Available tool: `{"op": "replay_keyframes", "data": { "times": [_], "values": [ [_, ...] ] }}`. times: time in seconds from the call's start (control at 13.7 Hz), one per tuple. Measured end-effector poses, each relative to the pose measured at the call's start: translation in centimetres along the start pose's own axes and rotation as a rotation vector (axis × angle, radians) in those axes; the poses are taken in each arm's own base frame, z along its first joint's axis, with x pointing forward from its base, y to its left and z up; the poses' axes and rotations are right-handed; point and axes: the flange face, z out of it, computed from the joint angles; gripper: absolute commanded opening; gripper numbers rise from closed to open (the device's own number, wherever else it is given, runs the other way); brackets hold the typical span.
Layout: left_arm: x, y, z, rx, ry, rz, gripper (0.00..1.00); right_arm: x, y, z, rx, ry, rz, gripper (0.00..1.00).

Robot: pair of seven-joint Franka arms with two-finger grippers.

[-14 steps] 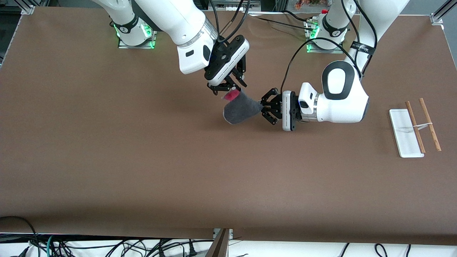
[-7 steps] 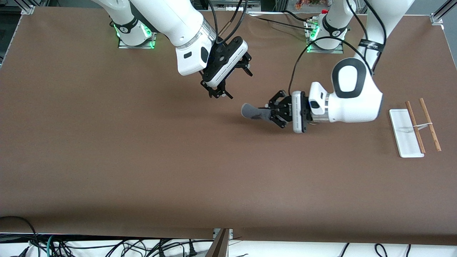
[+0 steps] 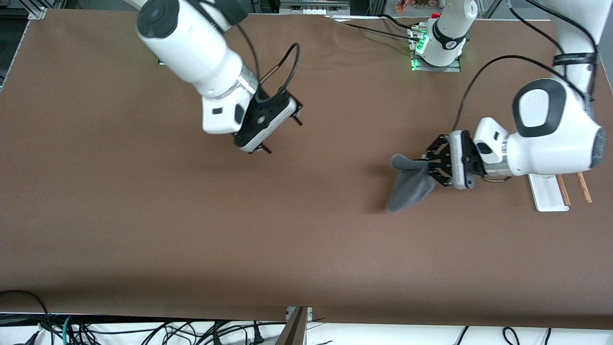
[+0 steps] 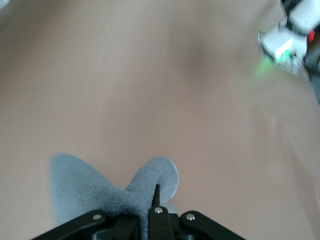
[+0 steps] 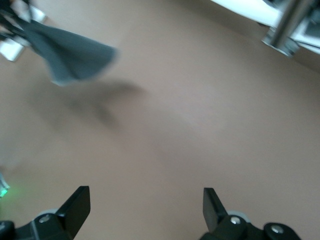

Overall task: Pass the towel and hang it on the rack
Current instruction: 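Drape the towel over the wooden dowels with the left gripper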

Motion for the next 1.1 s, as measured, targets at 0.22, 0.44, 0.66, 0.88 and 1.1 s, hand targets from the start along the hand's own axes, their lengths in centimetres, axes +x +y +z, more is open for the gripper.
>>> {"op": "replay_keyframes", "data": {
  "times": [0.22,0.44,0.66,0.88,1.1],
  "values": [
    [-6.2,-1.3,-5.0,-0.005,-0.178,-0.037,0.0,-1.4,4.8,0.1,-0.105,-0.108,0.029,1.0],
    [-14.0,-2.4,-10.2,-0.013,-0.296,-0.132,0.0,-3.5,10.6,-0.9,-0.248,-0.23,0.069,1.0],
    [-23.5,-2.6,-13.7,-0.024,-0.276,-0.277,0.0,-6.1,18.8,-4.9,-0.369,-0.272,0.193,1.0],
    [-34.5,-2.1,-15.2,-0.028,-0.195,-0.425,0.0,-8.7,24.6,-9.4,-0.409,-0.246,0.304,1.0],
    [-40.3,-1.4,-16.9,-0.001,-0.169,-0.505,0.0,-10.1,25.8,-13.8,-0.436,-0.198,0.348,1.0]
  ]
}}
